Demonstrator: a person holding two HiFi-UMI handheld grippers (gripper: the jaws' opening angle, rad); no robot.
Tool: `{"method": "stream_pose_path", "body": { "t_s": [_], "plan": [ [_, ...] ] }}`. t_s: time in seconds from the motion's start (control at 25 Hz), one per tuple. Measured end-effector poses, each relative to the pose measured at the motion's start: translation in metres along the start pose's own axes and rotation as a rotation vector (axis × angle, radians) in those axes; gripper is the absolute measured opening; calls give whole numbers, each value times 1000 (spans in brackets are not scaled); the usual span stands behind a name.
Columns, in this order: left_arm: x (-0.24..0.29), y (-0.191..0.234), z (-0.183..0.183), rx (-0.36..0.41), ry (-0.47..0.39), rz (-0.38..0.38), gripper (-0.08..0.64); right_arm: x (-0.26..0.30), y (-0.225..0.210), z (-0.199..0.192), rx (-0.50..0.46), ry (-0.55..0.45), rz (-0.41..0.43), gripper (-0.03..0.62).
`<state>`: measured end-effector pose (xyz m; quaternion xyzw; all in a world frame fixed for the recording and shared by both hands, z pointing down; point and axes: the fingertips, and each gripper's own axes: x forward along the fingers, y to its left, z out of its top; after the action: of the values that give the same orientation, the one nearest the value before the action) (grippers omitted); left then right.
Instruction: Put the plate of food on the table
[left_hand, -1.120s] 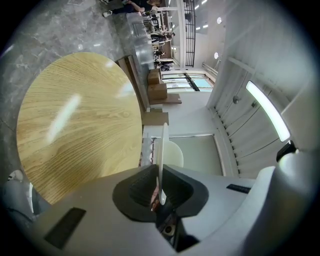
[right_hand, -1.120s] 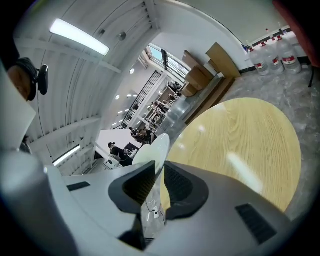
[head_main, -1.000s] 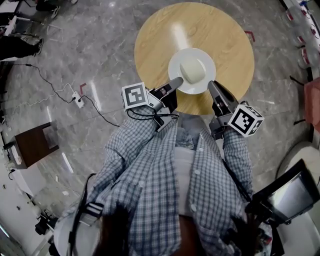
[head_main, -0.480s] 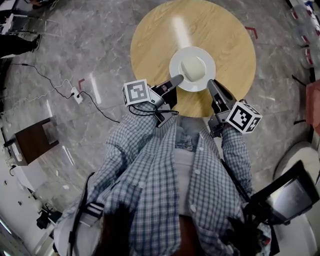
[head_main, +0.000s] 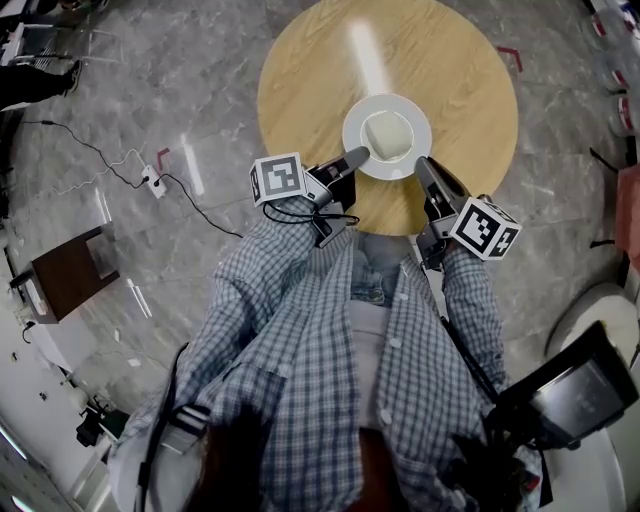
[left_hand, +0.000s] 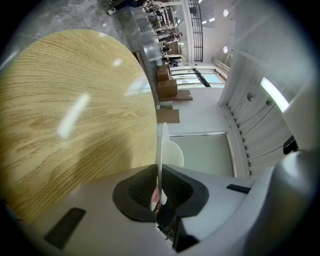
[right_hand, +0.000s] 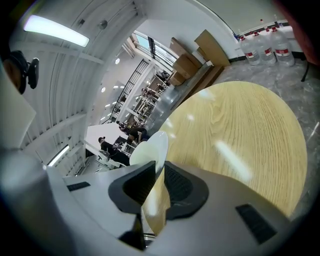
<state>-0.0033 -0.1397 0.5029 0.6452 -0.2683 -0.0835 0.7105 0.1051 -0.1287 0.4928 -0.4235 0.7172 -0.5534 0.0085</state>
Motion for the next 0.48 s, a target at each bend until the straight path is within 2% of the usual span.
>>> {"method": "stream_pose_path", "body": {
  "t_s": [0.48],
  "plan": [
    [12, 34, -3, 3, 33, 84, 28, 13, -30, -11, 9, 44, -59, 61]
  ]
}}
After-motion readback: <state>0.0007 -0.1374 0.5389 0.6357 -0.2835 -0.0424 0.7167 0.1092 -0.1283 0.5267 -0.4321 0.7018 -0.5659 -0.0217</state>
